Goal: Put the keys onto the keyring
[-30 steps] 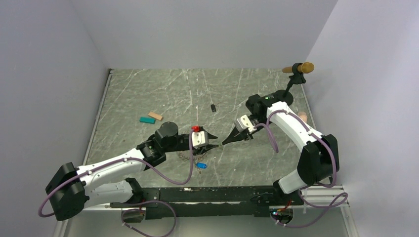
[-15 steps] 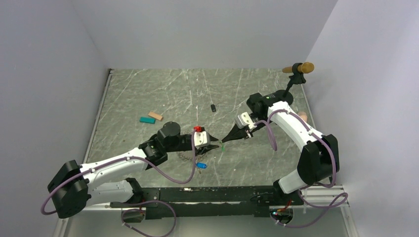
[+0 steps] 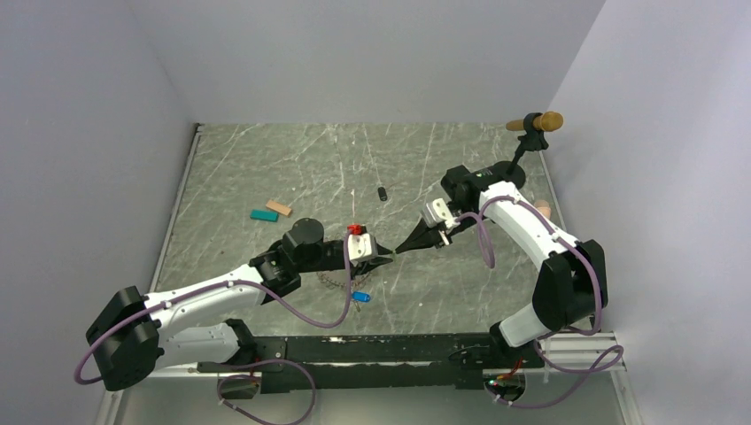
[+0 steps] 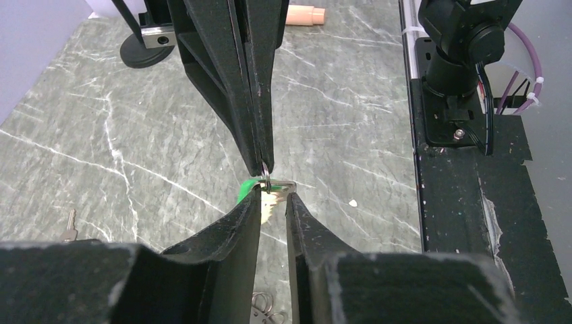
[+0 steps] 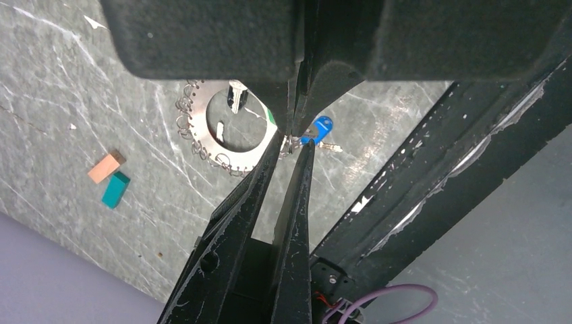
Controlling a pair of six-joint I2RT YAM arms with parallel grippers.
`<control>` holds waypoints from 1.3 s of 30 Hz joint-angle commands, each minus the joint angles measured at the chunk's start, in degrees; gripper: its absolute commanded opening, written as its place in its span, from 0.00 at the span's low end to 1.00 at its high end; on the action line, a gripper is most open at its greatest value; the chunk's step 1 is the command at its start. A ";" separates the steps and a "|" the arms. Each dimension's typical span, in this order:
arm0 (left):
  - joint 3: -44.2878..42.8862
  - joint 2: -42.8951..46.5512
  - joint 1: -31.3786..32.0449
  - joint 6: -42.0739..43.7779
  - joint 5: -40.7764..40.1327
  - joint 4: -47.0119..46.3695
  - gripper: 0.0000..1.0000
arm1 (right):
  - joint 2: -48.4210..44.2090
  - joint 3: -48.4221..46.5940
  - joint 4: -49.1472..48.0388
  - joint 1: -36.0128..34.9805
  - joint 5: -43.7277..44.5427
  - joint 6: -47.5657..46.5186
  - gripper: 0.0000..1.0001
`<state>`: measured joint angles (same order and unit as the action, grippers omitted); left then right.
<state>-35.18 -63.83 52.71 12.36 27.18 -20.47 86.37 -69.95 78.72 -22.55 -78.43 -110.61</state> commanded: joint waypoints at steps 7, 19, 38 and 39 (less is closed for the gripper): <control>-1.12 0.20 0.38 -1.02 0.57 -3.02 0.21 | 0.65 0.70 -2.97 -0.52 -2.69 1.77 0.00; -2.82 0.24 0.40 -0.24 -0.88 1.22 0.00 | 0.58 1.26 -2.97 -0.72 -2.13 1.80 0.03; -21.58 -8.87 0.34 2.76 -6.45 34.51 0.00 | 0.66 1.30 -10.76 -1.16 2.29 15.74 0.22; -21.75 -8.98 0.30 2.64 -6.61 34.73 0.00 | 0.71 1.38 -11.37 -1.23 2.31 16.42 0.22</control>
<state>-53.98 -72.31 52.75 13.98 22.11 8.84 87.02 -68.07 72.07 -23.46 -75.50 -99.88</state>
